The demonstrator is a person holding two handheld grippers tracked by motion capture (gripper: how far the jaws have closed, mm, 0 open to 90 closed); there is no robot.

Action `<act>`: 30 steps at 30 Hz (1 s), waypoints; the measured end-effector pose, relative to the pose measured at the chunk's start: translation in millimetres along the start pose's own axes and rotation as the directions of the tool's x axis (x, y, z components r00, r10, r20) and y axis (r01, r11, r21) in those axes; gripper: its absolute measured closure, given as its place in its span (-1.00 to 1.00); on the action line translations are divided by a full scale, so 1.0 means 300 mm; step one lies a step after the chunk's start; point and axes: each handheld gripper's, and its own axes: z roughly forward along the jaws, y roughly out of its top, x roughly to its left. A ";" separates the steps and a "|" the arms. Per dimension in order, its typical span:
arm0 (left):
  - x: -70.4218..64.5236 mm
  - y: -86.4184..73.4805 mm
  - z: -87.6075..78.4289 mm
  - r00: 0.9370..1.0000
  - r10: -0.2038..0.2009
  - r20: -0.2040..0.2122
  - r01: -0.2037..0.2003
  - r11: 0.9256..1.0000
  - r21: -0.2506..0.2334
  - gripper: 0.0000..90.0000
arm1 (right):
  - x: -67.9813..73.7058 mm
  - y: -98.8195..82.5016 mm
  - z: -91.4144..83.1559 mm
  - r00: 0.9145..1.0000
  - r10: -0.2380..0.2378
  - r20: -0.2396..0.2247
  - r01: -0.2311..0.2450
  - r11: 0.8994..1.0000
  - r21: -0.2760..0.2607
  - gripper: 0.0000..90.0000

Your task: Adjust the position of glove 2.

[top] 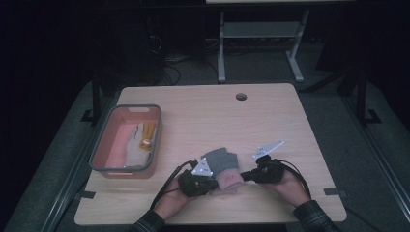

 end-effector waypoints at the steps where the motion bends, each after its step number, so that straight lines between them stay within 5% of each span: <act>1: 0.004 -0.001 -0.008 1.000 -0.004 -0.001 0.004 1.000 -0.006 0.88 | 0.002 0.002 -0.003 1.000 -0.004 -0.002 0.004 1.000 -0.004 1.00; 7: 0.033 -0.017 -0.066 0.999 -0.040 -0.017 0.039 0.998 -0.044 0.82 | 0.039 0.017 0.016 0.999 -0.047 -0.010 0.047 0.999 0.000 1.00; 12: 0.061 -0.044 -0.102 0.998 -0.057 -0.004 0.057 0.998 -0.021 0.74 | 0.078 0.033 0.036 0.996 -0.084 -0.027 0.084 0.996 0.007 1.00; 17: 0.071 -0.050 -0.104 0.997 -0.069 -0.025 0.069 0.998 -0.003 0.54 | 0.070 0.026 0.034 0.995 -0.096 0.017 0.095 0.995 0.033 0.92; 24: 0.081 -0.023 -0.118 0.995 -0.079 -0.069 0.077 0.997 -0.021 0.84 | 0.019 0.017 0.023 0.995 -0.063 0.081 0.062 0.998 0.019 0.99; 30: 0.086 0.018 -0.110 0.995 -0.065 -0.082 0.063 0.998 -0.021 0.85 | 0.039 0.027 0.071 0.994 -0.091 0.056 0.088 0.995 0.048 1.00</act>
